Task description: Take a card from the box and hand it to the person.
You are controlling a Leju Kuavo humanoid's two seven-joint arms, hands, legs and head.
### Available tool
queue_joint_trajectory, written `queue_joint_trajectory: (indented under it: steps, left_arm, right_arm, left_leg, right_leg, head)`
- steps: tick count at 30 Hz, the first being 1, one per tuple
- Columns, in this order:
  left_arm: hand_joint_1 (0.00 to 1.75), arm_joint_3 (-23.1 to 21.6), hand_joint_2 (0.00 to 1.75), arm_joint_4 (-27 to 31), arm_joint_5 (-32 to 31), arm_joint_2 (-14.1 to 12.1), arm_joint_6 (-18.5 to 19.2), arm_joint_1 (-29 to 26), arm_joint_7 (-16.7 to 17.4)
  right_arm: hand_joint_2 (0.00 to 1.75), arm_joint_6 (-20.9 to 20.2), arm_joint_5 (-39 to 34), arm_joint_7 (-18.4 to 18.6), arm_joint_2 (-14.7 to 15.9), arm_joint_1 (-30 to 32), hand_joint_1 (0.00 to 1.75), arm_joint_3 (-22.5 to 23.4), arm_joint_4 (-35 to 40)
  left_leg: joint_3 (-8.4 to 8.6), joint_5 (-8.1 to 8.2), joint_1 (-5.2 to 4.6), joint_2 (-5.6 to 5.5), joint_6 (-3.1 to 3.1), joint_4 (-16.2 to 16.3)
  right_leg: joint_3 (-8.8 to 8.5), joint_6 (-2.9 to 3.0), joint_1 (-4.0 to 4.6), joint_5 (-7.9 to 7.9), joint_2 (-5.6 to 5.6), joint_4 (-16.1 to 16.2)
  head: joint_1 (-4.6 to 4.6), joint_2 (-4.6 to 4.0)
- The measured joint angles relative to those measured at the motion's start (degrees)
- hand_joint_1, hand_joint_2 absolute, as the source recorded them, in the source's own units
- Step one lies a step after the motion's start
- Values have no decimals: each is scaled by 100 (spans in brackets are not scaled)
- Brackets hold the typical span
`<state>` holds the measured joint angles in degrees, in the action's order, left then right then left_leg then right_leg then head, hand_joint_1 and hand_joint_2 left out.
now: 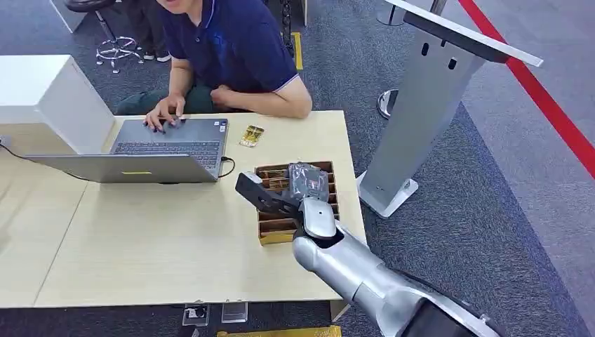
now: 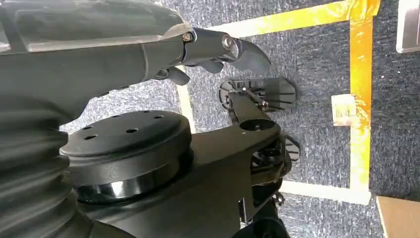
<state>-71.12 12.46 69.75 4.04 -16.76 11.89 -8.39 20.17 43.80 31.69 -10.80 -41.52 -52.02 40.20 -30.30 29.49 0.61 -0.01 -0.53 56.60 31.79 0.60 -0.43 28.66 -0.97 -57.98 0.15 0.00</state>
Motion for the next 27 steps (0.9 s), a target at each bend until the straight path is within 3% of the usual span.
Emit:
queue_joint_trajectory:
  steps: [10, 12, 15, 19, 27]
  left_arm:
    - [0, 0, 175, 0, 35, 0, 9, -1, -9]
    - [0, 0, 175, 0, 35, -7, 116, 1, 4]
    - [0, 0, 175, 0, 35, -22, 201, 5, 18]
    - [0, 0, 175, 0, 35, -42, 201, 5, 17]
    - [0, 0, 175, 0, -22, -52, 136, 6, 57]
  right_arm:
    - [175, -52, 2, -6, 26, 23, 122, 7, 20]
    - [175, -61, 2, -9, 26, 23, 129, 7, 20]
    - [175, -70, 2, -2, 26, 23, 159, 7, 20]
    - [175, -85, 0, 7, 26, 30, 173, 7, 20]
    - [175, -85, -7, -8, 28, 37, 169, 9, 20]
  left_leg:
    - [-2, 0, 0, 0, 0, 0]
    - [-2, 0, 0, 0, 0, 0]
    - [-2, 0, 0, 0, 0, 0]
    - [-1, 0, 0, 0, 0, 0]
    - [0, 0, 0, 0, 0, 0]
  right_leg:
    - [2, 0, 0, 0, 0, 0]
    - [2, 0, 0, 0, 0, 0]
    - [1, 0, 0, 0, 0, 0]
    - [1, 0, 0, 0, 0, 0]
    - [0, 0, 0, 0, 0, 0]
  head:
    - [-4, 0]
    - [-4, 0]
    - [-2, 0]
    - [-2, 0]
    - [0, 0]
